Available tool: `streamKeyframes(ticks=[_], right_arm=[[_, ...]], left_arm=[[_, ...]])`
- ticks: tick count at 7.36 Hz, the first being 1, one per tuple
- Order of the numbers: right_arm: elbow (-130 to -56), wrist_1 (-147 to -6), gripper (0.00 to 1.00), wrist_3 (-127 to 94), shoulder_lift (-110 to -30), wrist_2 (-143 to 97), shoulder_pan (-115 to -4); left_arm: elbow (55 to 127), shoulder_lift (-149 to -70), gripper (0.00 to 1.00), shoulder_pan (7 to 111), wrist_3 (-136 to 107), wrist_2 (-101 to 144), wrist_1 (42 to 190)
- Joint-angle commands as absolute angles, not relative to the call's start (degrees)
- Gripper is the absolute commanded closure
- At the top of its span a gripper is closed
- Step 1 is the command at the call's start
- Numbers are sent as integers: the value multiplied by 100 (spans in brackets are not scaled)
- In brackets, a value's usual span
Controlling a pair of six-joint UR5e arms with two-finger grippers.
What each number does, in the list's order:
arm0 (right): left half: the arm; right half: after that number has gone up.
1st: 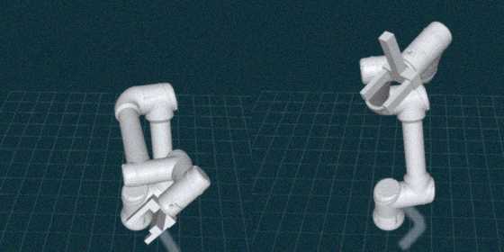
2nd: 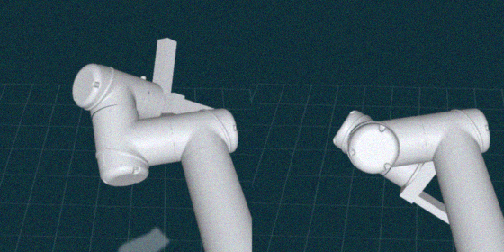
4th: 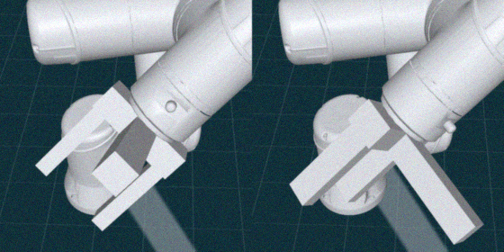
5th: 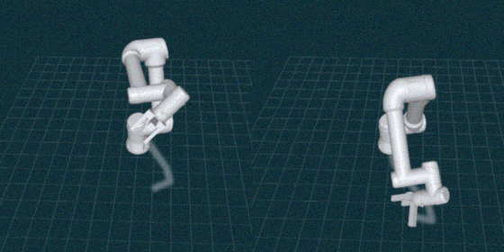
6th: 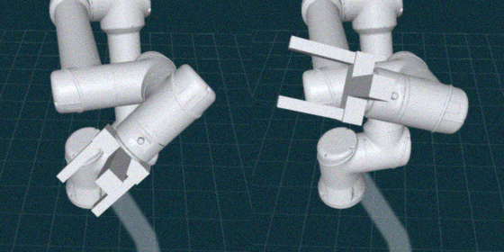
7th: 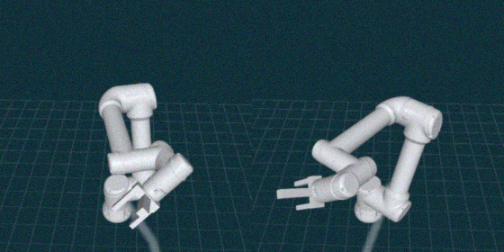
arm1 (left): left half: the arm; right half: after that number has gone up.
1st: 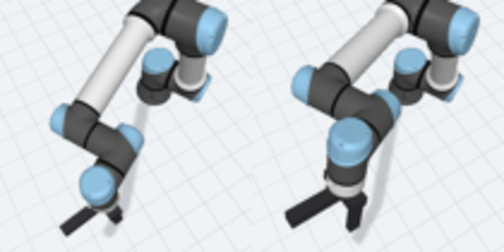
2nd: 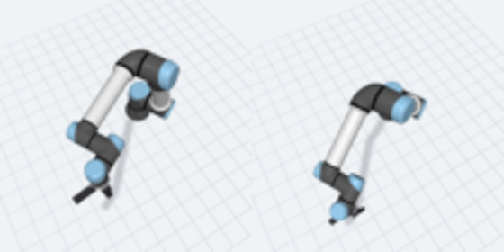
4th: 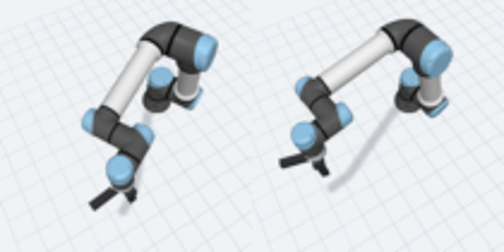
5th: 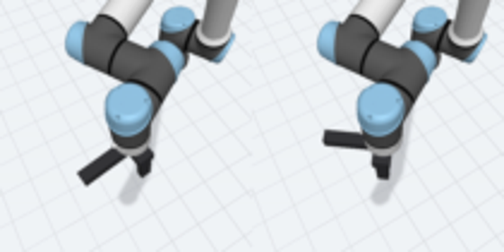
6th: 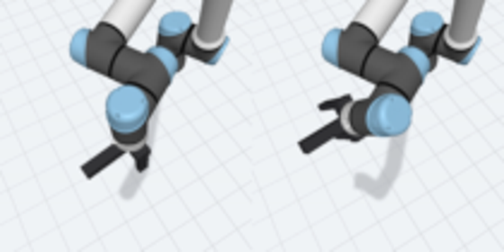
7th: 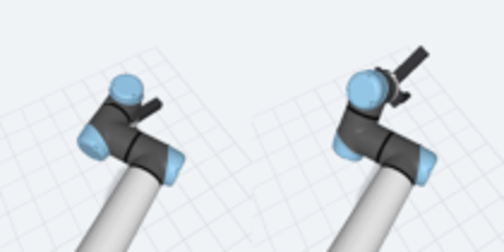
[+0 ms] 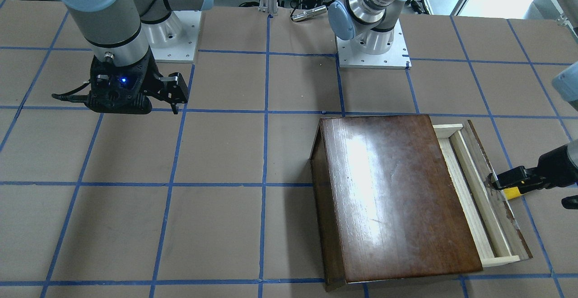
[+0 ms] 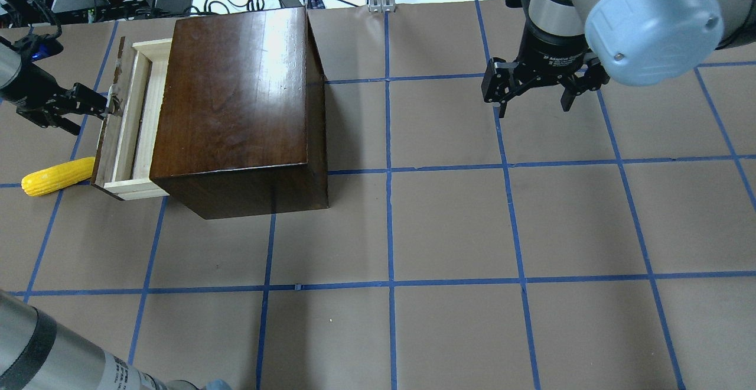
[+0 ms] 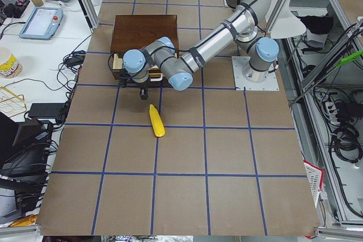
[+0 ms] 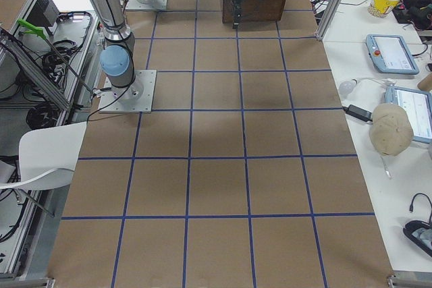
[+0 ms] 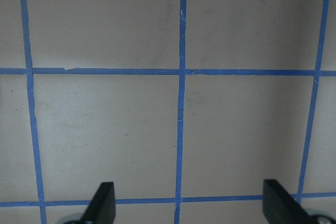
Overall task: Open drawer and put corn inside
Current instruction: 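Release the handle and move the left gripper over the yellow corn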
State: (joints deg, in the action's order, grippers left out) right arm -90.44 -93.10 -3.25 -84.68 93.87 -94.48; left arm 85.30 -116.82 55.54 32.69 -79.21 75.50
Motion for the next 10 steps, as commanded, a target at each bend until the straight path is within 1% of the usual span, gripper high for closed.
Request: streamKeyframes(ticks=[1, 4, 5, 6, 8, 10], right_arm=[[-9044, -9308, 0, -325, -8464, 9387, -9448], [-9044, -9308, 0, -325, -8473, 9387, -9448], [-9044, -9308, 0, -325, -8473, 9387, -9448], [-9035, -9308, 0, -325, -8473, 9387, -9448], [-9044, -9308, 0, -325, -8464, 9387, -9448], [-9044, -9308, 0, -325, -8473, 9387, -9448]], left_arm=[[8525, -11655, 0, 5528, 3305, -7919, 7559], [8499, -11576, 0, 5528, 3305, -7936, 7585], [8264, -11532, 0, 5537, 3322, -8267, 7689], [8062, -11531, 0, 5520, 3740, -8384, 7986], [8130, -11557, 0, 5353, 4778, -9076, 7937], [8147, -11645, 0, 5099, 5918, -9114, 7910]])
